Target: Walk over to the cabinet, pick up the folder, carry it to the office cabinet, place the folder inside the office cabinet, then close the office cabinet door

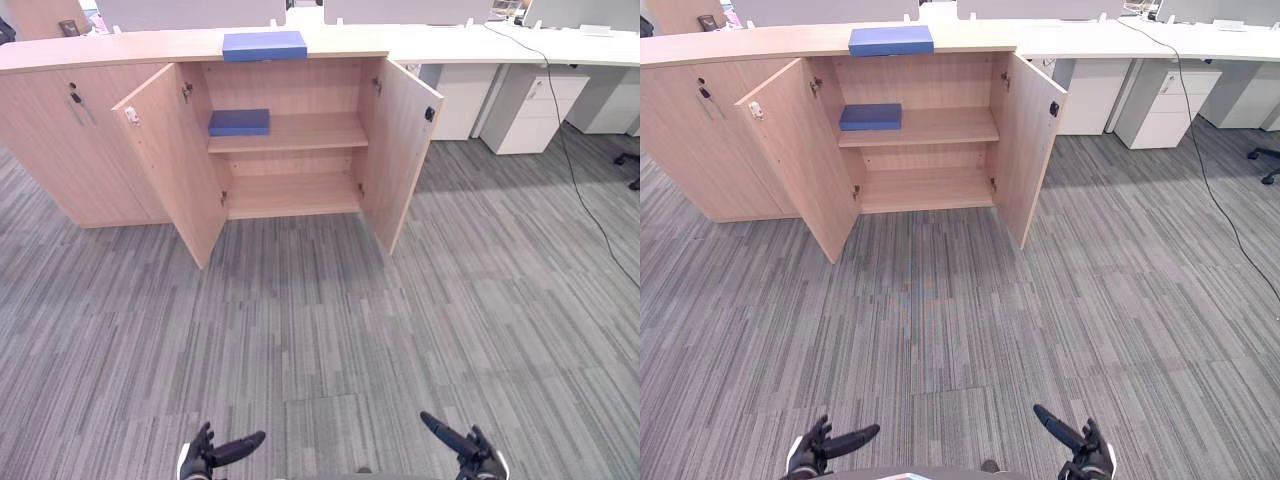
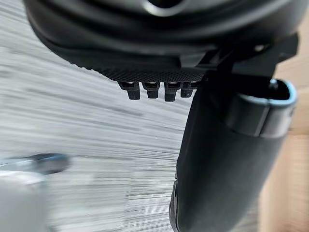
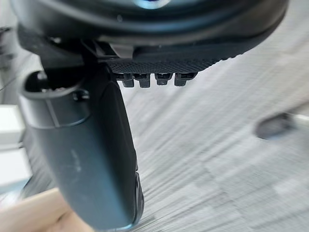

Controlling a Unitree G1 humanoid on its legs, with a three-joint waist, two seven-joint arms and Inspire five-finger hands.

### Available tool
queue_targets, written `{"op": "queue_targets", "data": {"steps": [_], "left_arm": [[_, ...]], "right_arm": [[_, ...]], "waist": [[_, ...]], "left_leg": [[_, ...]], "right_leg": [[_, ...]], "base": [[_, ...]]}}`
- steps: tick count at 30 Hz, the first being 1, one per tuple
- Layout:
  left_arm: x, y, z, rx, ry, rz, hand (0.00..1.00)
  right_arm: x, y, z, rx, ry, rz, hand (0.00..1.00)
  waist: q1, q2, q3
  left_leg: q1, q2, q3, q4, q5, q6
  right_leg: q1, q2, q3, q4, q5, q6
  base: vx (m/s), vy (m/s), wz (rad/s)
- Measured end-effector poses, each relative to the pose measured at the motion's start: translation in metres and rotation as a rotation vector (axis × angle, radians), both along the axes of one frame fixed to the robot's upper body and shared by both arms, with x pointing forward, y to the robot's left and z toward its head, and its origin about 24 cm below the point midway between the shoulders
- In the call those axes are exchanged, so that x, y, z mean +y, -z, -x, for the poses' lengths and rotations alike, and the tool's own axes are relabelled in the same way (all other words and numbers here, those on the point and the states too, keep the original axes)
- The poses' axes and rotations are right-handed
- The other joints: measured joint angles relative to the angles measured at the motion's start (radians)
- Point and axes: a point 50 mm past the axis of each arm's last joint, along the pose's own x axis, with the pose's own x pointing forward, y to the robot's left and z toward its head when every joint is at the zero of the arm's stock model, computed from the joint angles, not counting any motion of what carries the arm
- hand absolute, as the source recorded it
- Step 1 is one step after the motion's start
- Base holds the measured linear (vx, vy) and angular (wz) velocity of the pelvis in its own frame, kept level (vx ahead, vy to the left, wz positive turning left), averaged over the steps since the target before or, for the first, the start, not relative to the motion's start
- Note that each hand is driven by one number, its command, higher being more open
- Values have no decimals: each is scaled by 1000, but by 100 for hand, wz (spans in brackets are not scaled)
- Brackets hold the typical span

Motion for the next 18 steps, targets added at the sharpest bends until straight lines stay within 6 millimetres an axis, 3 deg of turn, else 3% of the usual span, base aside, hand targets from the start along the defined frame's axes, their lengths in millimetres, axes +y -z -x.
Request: {"op": "queue_targets", "data": {"steps": [11,18], "left_arm": [[4,-3,1,-22,15,-3,100],[6,-6,4,-53,-36,18,100]], "right_arm": [[-10,-10,-17,-22,-160,79,100],[-12,-19,-43,-75,-196,108,100]], "waist": [[-3,18,39],[3,34,87]], "left_leg": [[-4,-10,-18,-1,-6,-6],[-182,34,-17,245,-142,1]], "right_leg": [[9,-8,-20,-14,-6,10],[-91,4,-5,38,-42,25]], "base": [[4,3,4],[-69,4,-5]]}}
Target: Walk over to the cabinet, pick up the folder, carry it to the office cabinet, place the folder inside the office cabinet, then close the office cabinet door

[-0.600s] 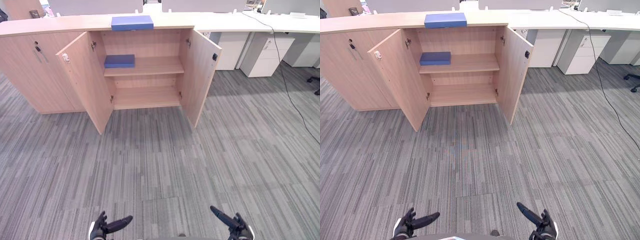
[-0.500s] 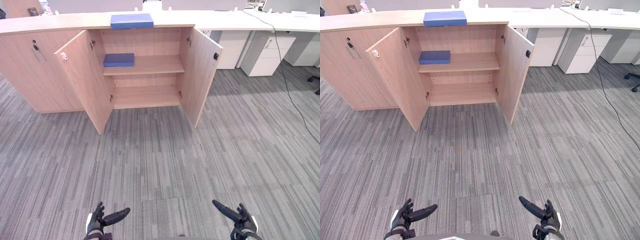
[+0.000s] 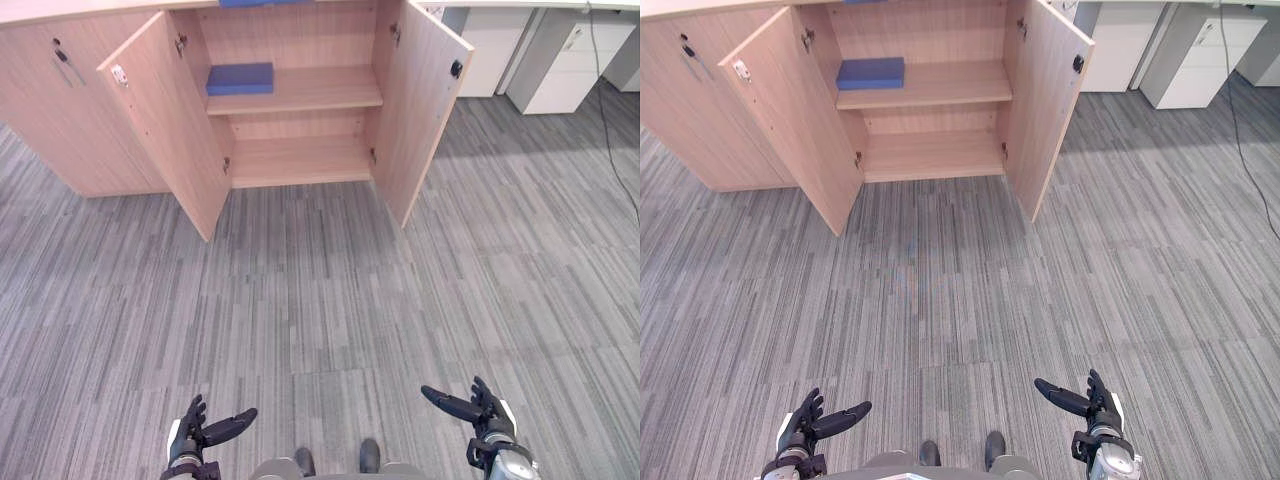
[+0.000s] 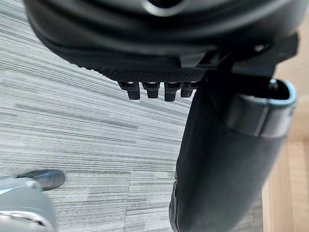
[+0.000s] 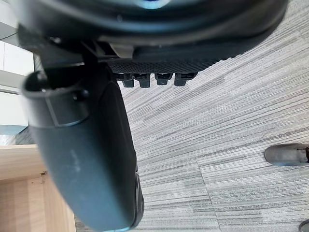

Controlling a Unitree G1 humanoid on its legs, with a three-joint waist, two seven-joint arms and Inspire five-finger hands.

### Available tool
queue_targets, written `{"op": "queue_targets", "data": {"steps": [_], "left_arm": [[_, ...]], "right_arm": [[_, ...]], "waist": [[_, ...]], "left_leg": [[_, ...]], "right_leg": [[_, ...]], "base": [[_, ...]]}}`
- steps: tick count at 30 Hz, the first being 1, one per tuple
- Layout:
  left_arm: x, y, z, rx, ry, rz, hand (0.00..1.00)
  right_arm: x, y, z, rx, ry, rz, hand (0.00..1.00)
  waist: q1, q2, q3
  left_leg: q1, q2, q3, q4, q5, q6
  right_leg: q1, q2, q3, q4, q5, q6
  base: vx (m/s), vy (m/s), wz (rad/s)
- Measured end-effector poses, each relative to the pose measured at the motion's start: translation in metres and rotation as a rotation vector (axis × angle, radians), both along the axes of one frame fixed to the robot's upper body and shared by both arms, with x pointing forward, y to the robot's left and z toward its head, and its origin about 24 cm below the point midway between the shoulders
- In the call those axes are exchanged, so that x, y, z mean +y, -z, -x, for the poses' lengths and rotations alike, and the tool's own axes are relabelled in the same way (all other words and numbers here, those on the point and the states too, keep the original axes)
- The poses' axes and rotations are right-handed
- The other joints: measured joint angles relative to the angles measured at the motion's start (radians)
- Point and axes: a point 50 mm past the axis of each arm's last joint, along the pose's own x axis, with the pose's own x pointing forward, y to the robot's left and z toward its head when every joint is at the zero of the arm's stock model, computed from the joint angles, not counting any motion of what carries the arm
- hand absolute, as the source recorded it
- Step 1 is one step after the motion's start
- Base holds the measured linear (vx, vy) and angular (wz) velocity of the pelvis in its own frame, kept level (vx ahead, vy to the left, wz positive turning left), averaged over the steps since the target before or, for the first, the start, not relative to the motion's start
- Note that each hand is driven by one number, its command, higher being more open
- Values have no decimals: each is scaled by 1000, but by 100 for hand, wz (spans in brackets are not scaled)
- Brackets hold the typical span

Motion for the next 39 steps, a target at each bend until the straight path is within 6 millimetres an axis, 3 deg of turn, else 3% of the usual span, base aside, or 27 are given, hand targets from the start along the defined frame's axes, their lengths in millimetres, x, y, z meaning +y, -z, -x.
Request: {"op": "queue_targets", "data": {"steps": [2,4,7,9,11,13,14,15,16,17,18,19,20,21,22,24,25,27,28,30,31,32,34,35,36,38,39], "left_arm": [[-1,-2,1,-20,-21,11,100],[0,-8,-3,-61,-47,16,100],[1,-13,-13,-97,-44,-1,100],[-1,-13,-15,-101,-36,1,100],[-2,-17,-29,-138,-33,8,100],[-6,-20,-42,-169,-20,13,100],[-8,-22,-48,-181,-6,7,100],[-9,-23,-51,-185,7,6,100],[-10,-22,-50,-180,13,8,100],[-16,-20,-51,-176,22,25,100],[-15,-21,-52,-177,28,18,100],[-15,-20,-49,-173,15,23,100],[-16,-19,-48,-173,11,26,100],[-15,-20,-49,-177,12,22,100],[-15,-22,-52,-187,18,21,100],[-17,-23,-54,-198,27,30,100],[-21,-24,-56,-213,28,42,100],[-24,-28,-60,-237,31,47,100],[-26,-28,-61,-245,30,51,100],[-28,-27,-57,-234,32,52,100],[-25,-25,-53,-219,31,41,100],[-23,-25,-51,-210,27,34,100],[-24,-26,-53,-215,31,35,100],[-25,-25,-51,-207,38,34,100],[-25,-24,-51,-199,42,30,100],[-24,-24,-49,-193,35,25,100],[-23,-25,-49,-200,33,21,100]], "right_arm": [[-1,-2,-5,-14,1,4,100],[0,-3,-9,-24,2,2,100],[7,-4,-12,-33,-15,-7,100],[9,-5,-11,-40,-26,-5,100],[9,-11,-17,-74,-34,2,100],[5,-14,-20,-89,-36,13,100],[4,-14,-18,-88,-30,15,100],[3,-12,-11,-71,-24,16,100],[2,-9,-5,-54,-18,18,100],[1,-10,-8,-56,-20,20,100],[8,-10,-11,-68,-27,1,100],[16,-9,-13,-74,-46,-14,100],[19,-8,-14,-77,-51,-22,100],[26,-8,-18,-83,-61,-35,100],[35,-11,-27,-118,-63,-54,100],[39,-16,-35,-153,-65,-61,100],[39,-24,-43,-199,-66,-60,100],[38,-31,-48,-235,-66,-51,100],[37,-32,-48,-243,-63,-46,100],[35,-31,-44,-231,-50,-42,100],[36,-22,-33,-189,-31,-50,100],[39,-16,-27,-160,-22,-65,100],[42,-9,-20,-124,5,-90,100],[44,-4,-13,-100,19,-103,100],[47,0,-10,-81,20,-112,100],[53,3,-7,-59,0,-118,100],[59,4,-6,-49,-33,-117,100]], "waist": [[3,6,5],[5,1,22],[-9,-1,56],[-12,3,59],[-38,17,82],[-56,42,106],[-66,40,110],[-70,24,104],[-81,22,103],[-85,61,105],[-81,63,109],[-69,67,113],[-59,67,118],[-47,60,126],[-16,31,142],[5,11,146],[23,8,147],[52,-1,152],[58,-4,152],[57,-3,136],[59,-19,107],[59,-46,86],[63,-77,66],[60,-91,65],[49,-92,68],[41,-84,77],[25,-75,75]], "left_leg": [[-22,7,6,55,-45,7],[-12,-5,12,93,-103,34],[56,-26,-9,79,-126,47],[105,-33,-20,55,-147,47],[174,-20,-67,-8,-152,44],[230,12,-104,-75,-144,29],[270,19,-136,-110,-134,8],[314,16,-171,-111,-147,-17],[330,22,-190,-88,-157,-33],[305,70,-204,40,-148,-63],[230,99,-200,263,-59,-64],[126,141,-196,531,135,-69],[76,162,-191,666,170,-76],[0,194,-166,820,137,-58],[-117,209,-98,946,80,-37],[-192,207,-30,912,45,-24],[-282,205,16,778,14,-11],[-331,177,26,499,19,-16],[-339,155,6,286,60,-37],[-336,133,-19,84,135,-42],[-329,110,-27,94,255,-11],[-332,87,-23,126,256,20],[-308,60,5,179,184,44],[-249,41,24,190,135,51],[-161,23,35,171,84,56],[0,14,51,120,36,56],[82,16,50,64,32,56]], "right_leg": [[-60,-4,10,124,-72,19],[-156,-36,0,386,-151,27],[-293,-88,-48,710,-182,-5],[-329,-96,-78,705,-205,-4],[-404,-76,-125,594,-205,-9],[-458,-47,-161,467,-151,-10],[-480,-35,-173,338,-63,-12],[-490,-36,-168,247,63,-50],[-484,-46,-163,284,162,-92],[-483,-30,-200,388,88,-111],[-440,-3,-204,410,17,-118],[-353,37,-198,383,-26,-129],[-299,59,-191,357,-39,-139],[-223,87,-177,315,-49,-150],[-101,101,-132,238,-57,-161],[-19,95,-96,174,-57,-161],[71,89,-71,99,-59,-158],[159,68,-40,47,-89,-124],[209,53,-27,33,-128,-98],[263,40,-20,34,-188,-69],[294,10,-6,49,-236,-52],[293,-22,-1,84,-255,-34],[234,-74,10,274,-252,-26],[173,-107,13,486,-214,17],[80,-148,8,757,-104,27],[-38,-178,-3,1028,-126,-19],[-107,-174,-41,1054,-159,-28]], "base": [[61,75,-17],[150,123,-10],[227,105,18],[347,46,21],[486,-5,57],[559,-101,78],[833,-186,99],[745,-191,92],[771,-233,64],[762,-254,27],[929,-323,-5],[785,-269,-25],[795,-243,-38],[847,-181,-55],[810,-152,-59],[555,-53,-54],[605,11,-52],[723,78,-54],[597,128,-40],[500,178,-20],[693,283,-13],[867,337,-12],[745,269,-9],[721,261,-21],[696,247,-24],[666,148,-23],[632,61,-7]]}}
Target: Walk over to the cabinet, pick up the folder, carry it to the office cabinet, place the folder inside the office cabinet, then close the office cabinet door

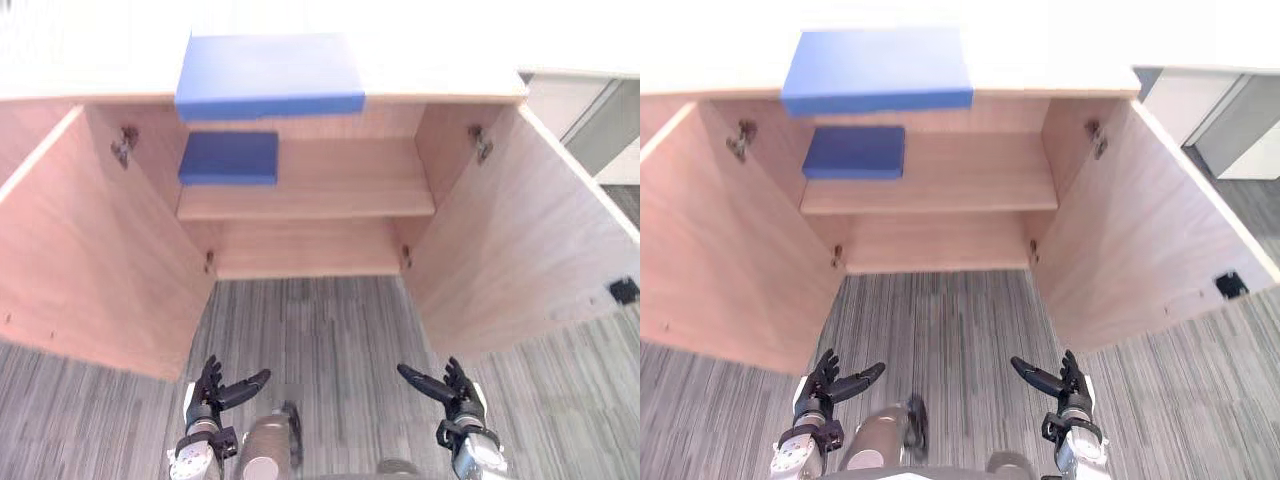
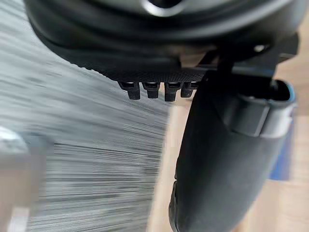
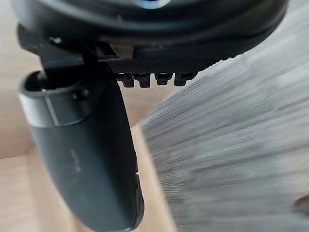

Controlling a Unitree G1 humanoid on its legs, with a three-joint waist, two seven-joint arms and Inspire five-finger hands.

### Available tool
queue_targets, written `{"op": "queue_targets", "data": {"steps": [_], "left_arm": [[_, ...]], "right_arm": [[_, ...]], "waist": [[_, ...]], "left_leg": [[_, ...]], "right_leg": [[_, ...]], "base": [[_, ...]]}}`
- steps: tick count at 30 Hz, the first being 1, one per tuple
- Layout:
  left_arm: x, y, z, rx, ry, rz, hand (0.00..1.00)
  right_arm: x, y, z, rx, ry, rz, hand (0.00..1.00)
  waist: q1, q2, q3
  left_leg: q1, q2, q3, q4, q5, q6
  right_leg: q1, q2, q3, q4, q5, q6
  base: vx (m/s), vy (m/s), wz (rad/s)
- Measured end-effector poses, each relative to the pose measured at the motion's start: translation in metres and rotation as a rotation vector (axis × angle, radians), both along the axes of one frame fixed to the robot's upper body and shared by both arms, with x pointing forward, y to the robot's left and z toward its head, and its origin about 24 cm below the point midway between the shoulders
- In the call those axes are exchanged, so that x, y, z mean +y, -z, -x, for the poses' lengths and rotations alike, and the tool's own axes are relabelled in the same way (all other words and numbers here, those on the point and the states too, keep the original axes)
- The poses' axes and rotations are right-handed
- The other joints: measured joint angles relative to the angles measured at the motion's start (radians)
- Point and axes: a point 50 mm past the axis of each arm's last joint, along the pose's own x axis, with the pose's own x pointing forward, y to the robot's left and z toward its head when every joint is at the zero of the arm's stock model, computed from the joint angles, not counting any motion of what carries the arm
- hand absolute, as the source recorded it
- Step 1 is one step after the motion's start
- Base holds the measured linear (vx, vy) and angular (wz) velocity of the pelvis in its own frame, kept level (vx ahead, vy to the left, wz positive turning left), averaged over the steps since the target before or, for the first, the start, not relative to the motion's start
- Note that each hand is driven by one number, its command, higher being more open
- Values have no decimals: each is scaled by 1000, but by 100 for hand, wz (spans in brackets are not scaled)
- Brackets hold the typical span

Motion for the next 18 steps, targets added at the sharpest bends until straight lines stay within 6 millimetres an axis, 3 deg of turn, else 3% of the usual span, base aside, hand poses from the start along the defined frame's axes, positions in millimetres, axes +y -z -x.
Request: {"op": "queue_targets", "data": {"steps": [2,4,5,6,7,8,9,10,12,14,16,18], "left_arm": [[4,-5,-4,-33,-6,-16,100],[6,-6,-7,-42,-19,-15,100],[7,-5,-3,-36,-31,-11,100],[8,-2,2,-21,-50,-7,100],[2,2,2,-3,-65,19,100],[-3,5,6,13,-69,38,100],[-6,6,6,13,-71,47,100],[-10,8,7,16,-77,63,100],[-12,11,15,41,-82,70,100],[-12,12,18,51,-81,74,100],[-12,12,18,49,-84,72,100],[-11,9,14,30,-84,68,100]], "right_arm": [[7,1,1,3,-32,-9,100],[8,2,3,10,-24,-16,100],[7,4,9,22,-17,-17,100],[8,8,18,46,-8,-23,100],[5,9,19,65,-8,-17,100],[2,10,22,73,4,-13,100],[1,9,22,71,4,-11,100],[1,7,19,56,4,-9,100],[2,7,18,53,9,-8,100],[-1,4,15,37,15,3,100],[-7,1,13,24,26,18,100],[-13,-1,12,12,57,25,100]], "waist": [[-18,8,-9],[-32,4,-12],[-30,-10,-25],[-31,-45,-44],[-25,-17,-41],[-25,-3,-49],[-23,8,-44],[-17,29,-32],[6,31,-32],[21,26,-30],[26,30,-34],[26,58,-51]], "left_leg": [[77,14,-12,-76,-5,-15],[121,26,-41,-91,-8,-25],[144,16,-51,-84,-31,-68],[157,1,-78,-53,-66,-113],[165,28,-94,-27,-81,-123],[123,55,-103,74,-78,-126],[89,80,-103,156,-76,-126],[-20,150,-102,401,-31,-125],[-92,200,-80,527,-42,-127],[-120,208,-47,472,-55,-116],[-121,203,-31,322,-45,-117],[-99,203,-29,88,96,-111]], "right_leg": [[-113,26,-48,-108,-46,9],[-152,72,-46,-384,-42,19],[-139,106,-6,-627,65,5],[-139,96,17,-686,175,-28],[-134,105,-9,-653,166,-35],[-102,113,-23,-671,113,-29],[-88,121,-35,-673,99,-31],[-43,141,-55,-695,72,-53],[17,154,-56,-729,61,-66],[75,146,-47,-781,63,-63],[107,135,-43,-804,65,-61],[127,143,-44,-827,65,-43]], "base": [[545,-39,27],[537,-125,47],[540,-181,58],[539,-186,51],[498,-170,61],[360,-127,41],[491,-189,52],[396,-169,23],[401,-122,-5],[330,-30,-17],[273,69,-16],[208,129,-13]]}}
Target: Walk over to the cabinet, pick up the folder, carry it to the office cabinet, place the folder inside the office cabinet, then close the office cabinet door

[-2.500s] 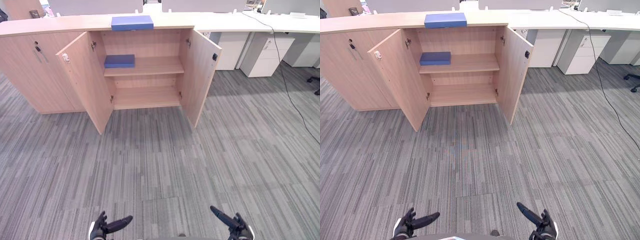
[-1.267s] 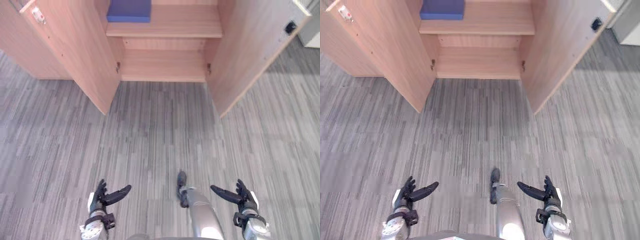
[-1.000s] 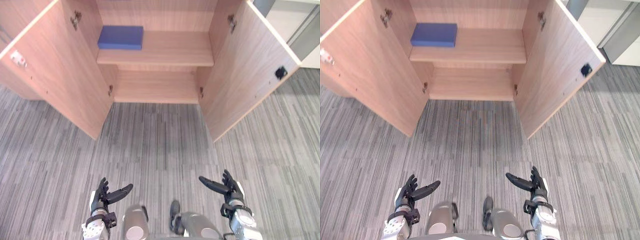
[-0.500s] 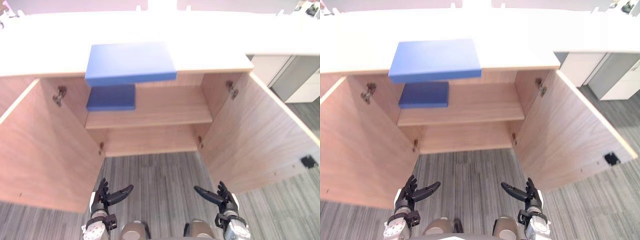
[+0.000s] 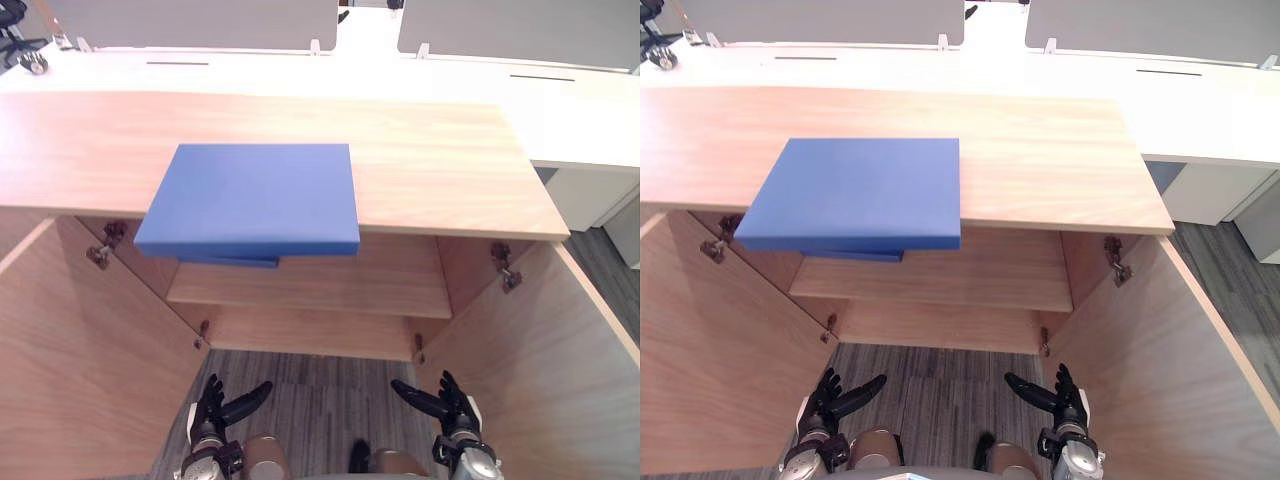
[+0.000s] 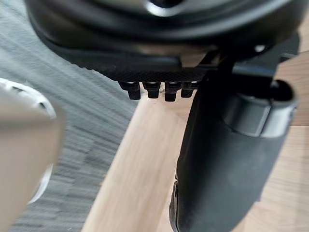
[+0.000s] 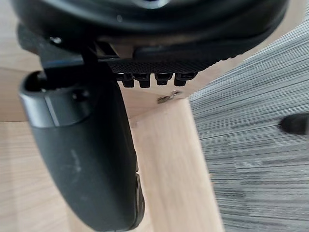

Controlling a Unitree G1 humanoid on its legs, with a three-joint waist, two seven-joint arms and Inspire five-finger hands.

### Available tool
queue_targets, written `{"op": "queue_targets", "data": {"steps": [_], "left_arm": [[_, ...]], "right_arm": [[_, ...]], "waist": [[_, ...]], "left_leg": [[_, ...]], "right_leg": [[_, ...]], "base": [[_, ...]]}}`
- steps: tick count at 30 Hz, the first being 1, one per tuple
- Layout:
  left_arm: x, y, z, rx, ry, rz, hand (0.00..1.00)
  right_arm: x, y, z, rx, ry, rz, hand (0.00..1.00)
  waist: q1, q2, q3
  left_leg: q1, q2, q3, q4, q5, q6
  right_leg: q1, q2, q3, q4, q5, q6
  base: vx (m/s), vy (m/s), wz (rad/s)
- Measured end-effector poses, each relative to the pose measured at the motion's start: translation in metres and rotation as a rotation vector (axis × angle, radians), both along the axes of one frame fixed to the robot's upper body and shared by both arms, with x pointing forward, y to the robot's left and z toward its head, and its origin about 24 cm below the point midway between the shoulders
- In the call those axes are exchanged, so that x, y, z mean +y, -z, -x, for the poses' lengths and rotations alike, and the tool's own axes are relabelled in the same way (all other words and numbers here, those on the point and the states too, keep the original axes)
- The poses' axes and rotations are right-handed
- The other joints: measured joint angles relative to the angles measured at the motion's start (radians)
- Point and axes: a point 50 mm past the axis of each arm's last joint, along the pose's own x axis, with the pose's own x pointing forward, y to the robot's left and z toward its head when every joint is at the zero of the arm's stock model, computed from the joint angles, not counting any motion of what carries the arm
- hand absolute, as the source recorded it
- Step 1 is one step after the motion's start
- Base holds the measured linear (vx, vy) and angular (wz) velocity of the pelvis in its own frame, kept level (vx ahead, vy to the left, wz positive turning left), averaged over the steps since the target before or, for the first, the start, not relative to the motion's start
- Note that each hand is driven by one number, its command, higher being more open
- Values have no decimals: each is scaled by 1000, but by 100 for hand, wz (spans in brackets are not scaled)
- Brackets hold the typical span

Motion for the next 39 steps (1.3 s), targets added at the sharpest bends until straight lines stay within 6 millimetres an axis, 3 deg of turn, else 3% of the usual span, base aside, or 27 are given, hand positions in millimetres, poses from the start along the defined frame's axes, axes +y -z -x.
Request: {"op": "queue_targets", "data": {"steps": [1,2,5,7,11,14,19,25,29,36,39], "left_arm": [[2,-4,-2,-18,0,-9,100],[6,-14,-13,-75,3,-33,100],[12,-32,-21,-159,9,-76,100],[24,-56,-25,-243,31,-163,100],[39,-105,-27,-393,83,-352,100],[45,-143,-17,-454,134,-620,100],[45,-193,-15,-645,77,-855,100],[37,-212,-16,-720,74,-974,100],[27,-218,-26,-766,164,-1003,100],[-3,-205,-46,-798,465,-997,100],[-6,-197,-54,-772,542,-1021,100]], "right_arm": [[-1,0,1,-1,14,-1,100],[-2,-1,2,-7,24,-1,100],[-3,0,5,1,26,-1,100],[-1,1,8,8,13,-10,100],[-2,3,15,20,16,-13,100],[-6,4,24,26,23,2,100],[-8,7,30,38,30,13,100],[-7,10,24,53,7,13,100],[-12,11,27,73,-8,32,100],[-11,17,30,129,-87,55,100],[-14,17,31,134,-89,64,100]], "waist": [[0,4,-9],[-7,-7,-15],[-5,-12,-15],[-2,-10,-16],[4,-12,-18],[10,-10,-21],[15,-7,-50],[6,-6,-54],[-3,-5,-54],[-39,6,-72],[-51,12,-75]], "left_leg": [[19,-4,2,-58,19,-16],[47,-39,5,-138,20,-17],[68,-70,6,-160,21,-16],[104,-90,4,-187,21,-16],[118,-96,-21,-228,21,-17],[127,-100,-36,-229,16,-19],[114,-109,-58,-226,12,-20],[106,-111,-67,-225,13,-20],[114,-123,-76,-231,14,-18],[148,-140,-49,-274,29,-7],[173,-144,-28,-325,52,-7]], "right_leg": [[2,1,4,-6,-5,16],[6,-24,-5,-22,2,28],[31,-49,-6,-43,2,50],[69,-63,-10,-66,1,63],[88,-61,-40,-83,-2,69],[109,-61,-50,-90,-2,70],[115,-59,-60,-110,2,74],[121,-48,-62,-135,16,72],[131,-55,-53,-138,18,73],[134,-62,6,-161,27,83],[129,-60,26,-176,40,81]], "base": [[174,189,13],[191,227,18],[90,154,15],[40,72,11],[-30,-4,22],[-35,-2,11],[-22,16,9],[5,-2,2],[8,22,6],[-17,24,-10],[-21,1,-22]]}}
